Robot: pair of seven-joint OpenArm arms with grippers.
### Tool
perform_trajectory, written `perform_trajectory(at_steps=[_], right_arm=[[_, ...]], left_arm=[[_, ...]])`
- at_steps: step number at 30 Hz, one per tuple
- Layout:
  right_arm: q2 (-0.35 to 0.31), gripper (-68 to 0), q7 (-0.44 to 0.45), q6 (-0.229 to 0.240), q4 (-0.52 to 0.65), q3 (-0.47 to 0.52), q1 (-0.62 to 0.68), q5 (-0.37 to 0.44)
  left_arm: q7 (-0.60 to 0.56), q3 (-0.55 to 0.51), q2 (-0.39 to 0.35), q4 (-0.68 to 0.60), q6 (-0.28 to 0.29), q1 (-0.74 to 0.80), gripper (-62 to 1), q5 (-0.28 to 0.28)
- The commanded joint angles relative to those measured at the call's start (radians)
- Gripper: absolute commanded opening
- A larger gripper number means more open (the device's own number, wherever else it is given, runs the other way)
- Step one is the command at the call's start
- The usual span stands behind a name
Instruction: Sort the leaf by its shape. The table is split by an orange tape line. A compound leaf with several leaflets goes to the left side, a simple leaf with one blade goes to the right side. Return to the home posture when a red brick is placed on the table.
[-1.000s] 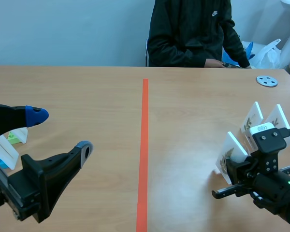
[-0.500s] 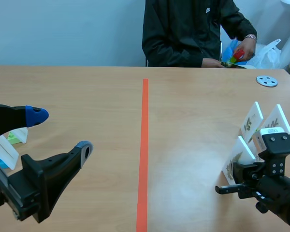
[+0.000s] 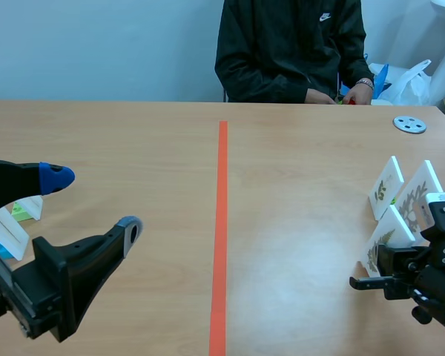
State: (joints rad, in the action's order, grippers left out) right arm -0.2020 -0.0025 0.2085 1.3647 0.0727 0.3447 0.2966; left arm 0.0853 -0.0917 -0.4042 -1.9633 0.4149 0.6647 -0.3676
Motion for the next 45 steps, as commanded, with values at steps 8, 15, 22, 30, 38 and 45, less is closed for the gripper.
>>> perform_trajectory(at_steps=[8, 15, 22, 30, 38, 45], right_arm=[[-0.005, -54.5, 0.020, -0.003, 0.006, 0.003, -0.006, 0.004], [-0.005, -54.5, 0.035, 0.001, 0.010, 0.008, -0.006, 0.005], [-0.005, -47.4, 0.034, 0.021, 0.038, 0.030, -0.006, 0.007], [-0.005, -47.4, 0.023, 0.066, 0.111, 0.097, 0.010, 0.037], [-0.005, -47.4, 0.023, 0.099, 0.166, 0.121, 0.013, 0.052], [-0.005, -47.4, 0.003, 0.100, 0.275, 0.121, 0.013, 0.052]], left_arm=[[-0.025, 0.001, 0.005, -0.012, -0.001, -0.003, 1.4, -0.010], [-0.025, 0.001, 0.005, -0.012, -0.001, -0.003, 1.4, -0.010], [-0.026, 0.001, 0.005, -0.012, -0.001, -0.003, 1.4, -0.010], [-0.026, 0.001, 0.005, -0.012, -0.001, -0.003, 1.4, -0.010], [-0.026, 0.001, 0.005, -0.012, -0.001, -0.003, 1.4, -0.010], [-0.026, 0.001, 0.005, -0.012, -0.001, -0.003, 1.4, -0.010]])
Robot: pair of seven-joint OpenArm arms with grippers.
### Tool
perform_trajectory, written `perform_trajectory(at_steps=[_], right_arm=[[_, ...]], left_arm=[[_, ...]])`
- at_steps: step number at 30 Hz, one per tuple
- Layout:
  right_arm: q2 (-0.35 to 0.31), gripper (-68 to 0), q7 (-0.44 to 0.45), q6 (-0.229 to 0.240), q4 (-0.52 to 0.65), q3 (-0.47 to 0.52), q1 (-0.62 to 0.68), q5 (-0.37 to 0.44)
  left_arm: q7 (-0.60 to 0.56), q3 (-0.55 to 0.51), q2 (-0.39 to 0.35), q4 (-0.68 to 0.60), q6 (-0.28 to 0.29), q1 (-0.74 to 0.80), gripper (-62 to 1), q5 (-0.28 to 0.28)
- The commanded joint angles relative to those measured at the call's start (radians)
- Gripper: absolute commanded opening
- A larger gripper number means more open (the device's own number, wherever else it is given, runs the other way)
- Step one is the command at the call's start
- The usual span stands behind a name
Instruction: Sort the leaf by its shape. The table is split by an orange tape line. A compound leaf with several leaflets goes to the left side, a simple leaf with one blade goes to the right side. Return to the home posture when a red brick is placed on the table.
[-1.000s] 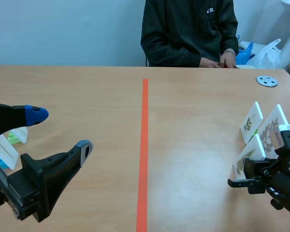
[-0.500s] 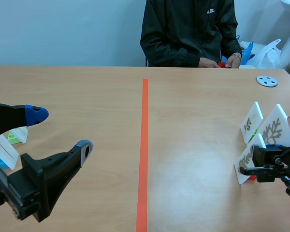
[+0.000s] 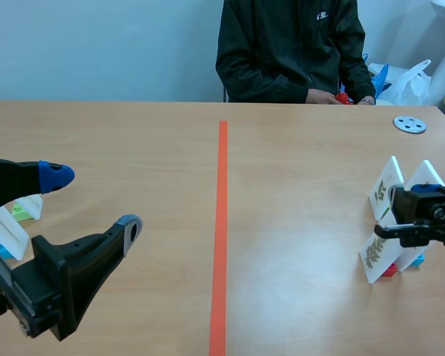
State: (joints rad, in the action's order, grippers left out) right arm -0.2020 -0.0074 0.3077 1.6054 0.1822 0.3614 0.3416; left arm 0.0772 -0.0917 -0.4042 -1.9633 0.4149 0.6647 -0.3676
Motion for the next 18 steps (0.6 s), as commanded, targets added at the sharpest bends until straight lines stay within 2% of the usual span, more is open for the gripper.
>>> perform_trajectory(at_steps=[1, 5, 12, 16, 18], right_arm=[[-0.005, -47.4, -0.001, 0.000, 0.055, 0.011, -0.003, 0.007], [-0.005, -47.4, -0.032, 0.009, 0.139, 0.015, 0.006, 0.007], [-0.015, -44.5, -0.073, 0.111, 0.252, 0.043, 0.053, 0.045], [-0.044, -37.0, -0.095, 0.167, 0.286, 0.044, 0.092, 0.100], [-0.060, -26.9, -0.127, 0.178, 0.297, 0.044, 0.110, 0.144]], left_arm=[[-0.017, 0.001, 0.005, -0.012, -0.001, -0.003, 1.4, -0.010], [-0.017, 0.001, 0.005, -0.012, -0.001, -0.003, 1.4, -0.010], [-0.016, 0.001, 0.005, -0.012, -0.001, -0.003, 1.4, -0.010], [-0.016, 0.001, 0.004, -0.012, -0.001, -0.003, 1.4, -0.010], [-0.016, 0.001, 0.004, -0.012, -0.001, -0.003, 1.4, -0.010]])
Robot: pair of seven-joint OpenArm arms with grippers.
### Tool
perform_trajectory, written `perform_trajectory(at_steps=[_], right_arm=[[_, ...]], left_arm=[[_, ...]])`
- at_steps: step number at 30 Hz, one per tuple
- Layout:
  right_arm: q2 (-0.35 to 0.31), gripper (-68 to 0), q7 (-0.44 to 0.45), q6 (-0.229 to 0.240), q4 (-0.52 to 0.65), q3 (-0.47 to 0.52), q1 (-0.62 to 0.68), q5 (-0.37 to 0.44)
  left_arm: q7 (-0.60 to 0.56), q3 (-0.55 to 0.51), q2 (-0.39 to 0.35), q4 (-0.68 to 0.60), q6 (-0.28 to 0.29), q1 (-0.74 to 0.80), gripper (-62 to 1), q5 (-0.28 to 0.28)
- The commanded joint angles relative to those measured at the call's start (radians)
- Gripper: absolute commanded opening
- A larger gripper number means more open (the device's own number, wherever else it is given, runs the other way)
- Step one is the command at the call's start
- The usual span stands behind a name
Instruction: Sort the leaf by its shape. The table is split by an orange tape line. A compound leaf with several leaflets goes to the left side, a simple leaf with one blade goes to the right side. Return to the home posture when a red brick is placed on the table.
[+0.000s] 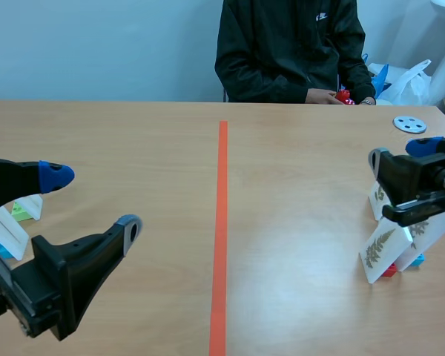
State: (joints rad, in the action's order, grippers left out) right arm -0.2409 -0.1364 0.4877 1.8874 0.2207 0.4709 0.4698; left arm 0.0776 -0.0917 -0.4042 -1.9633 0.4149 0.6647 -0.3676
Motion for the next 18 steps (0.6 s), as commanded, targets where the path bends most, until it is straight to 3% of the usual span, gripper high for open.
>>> perform_trajectory(at_steps=[1, 4, 11, 18], right_arm=[[-0.028, -20.0, -0.012, 0.003, 0.015, 0.006, 0.008, 0.041], [-0.052, -0.6, -0.057, 0.004, 0.015, 0.005, 0.017, 0.091], [-0.107, 0.4, -0.147, 0.004, 0.015, 0.005, 0.017, 0.187], [-0.111, 0.4, -0.188, 0.022, 0.021, 0.005, 0.020, 0.192]], left_arm=[[-0.016, 0.001, 0.004, -0.012, -0.001, -0.003, 1.4, -0.010], [-0.016, 0.001, 0.004, -0.012, -0.001, -0.003, 1.4, -0.010], [-0.016, 0.001, 0.004, -0.012, -0.001, -0.003, 1.4, -0.010], [-0.001, 0.001, 0.004, -0.012, -0.001, -0.003, 1.4, -0.010]])
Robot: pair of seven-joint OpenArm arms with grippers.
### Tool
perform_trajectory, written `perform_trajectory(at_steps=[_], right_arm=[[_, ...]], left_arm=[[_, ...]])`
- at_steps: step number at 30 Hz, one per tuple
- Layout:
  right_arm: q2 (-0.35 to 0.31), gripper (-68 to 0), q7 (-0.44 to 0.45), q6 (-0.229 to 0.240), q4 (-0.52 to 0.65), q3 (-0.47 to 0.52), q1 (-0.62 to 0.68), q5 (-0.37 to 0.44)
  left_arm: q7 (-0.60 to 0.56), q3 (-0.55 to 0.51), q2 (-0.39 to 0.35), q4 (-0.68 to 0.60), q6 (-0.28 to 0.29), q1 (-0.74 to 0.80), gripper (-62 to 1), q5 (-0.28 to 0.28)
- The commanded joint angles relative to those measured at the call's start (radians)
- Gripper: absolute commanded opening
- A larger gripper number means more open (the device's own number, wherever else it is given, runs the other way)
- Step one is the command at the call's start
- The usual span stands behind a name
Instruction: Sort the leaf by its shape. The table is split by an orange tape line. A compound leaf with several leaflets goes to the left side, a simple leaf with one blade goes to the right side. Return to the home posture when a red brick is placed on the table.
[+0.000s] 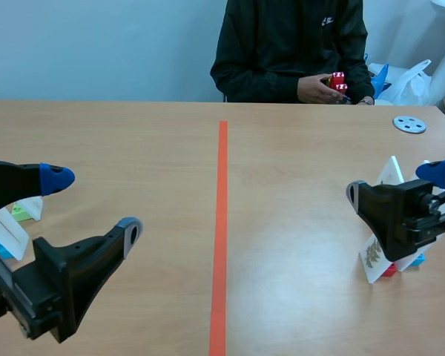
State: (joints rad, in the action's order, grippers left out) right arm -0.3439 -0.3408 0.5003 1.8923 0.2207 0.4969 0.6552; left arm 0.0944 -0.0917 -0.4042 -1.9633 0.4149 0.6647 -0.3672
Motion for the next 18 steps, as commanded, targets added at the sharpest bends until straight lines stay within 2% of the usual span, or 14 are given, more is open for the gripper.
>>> perform_trajectory(at_steps=[1, 9, 18], right_arm=[[-0.008, 0.4, 0.016, 0.010, 0.023, 0.005, 0.000, 0.007], [-0.002, 0.4, 0.014, 0.010, 0.111, -0.018, 0.047, 0.007], [0.000, 0.4, 0.039, 0.011, 0.114, -0.079, 0.046, 0.004]], left_arm=[[-0.016, 0.001, 0.004, -0.012, -0.001, -0.003, 1.4, -0.010], [-0.014, 0.001, 0.004, -0.012, -0.001, -0.003, 1.4, -0.010], [-0.007, 0.001, 0.004, -0.012, -0.002, -0.003, 1.4, -0.010]])
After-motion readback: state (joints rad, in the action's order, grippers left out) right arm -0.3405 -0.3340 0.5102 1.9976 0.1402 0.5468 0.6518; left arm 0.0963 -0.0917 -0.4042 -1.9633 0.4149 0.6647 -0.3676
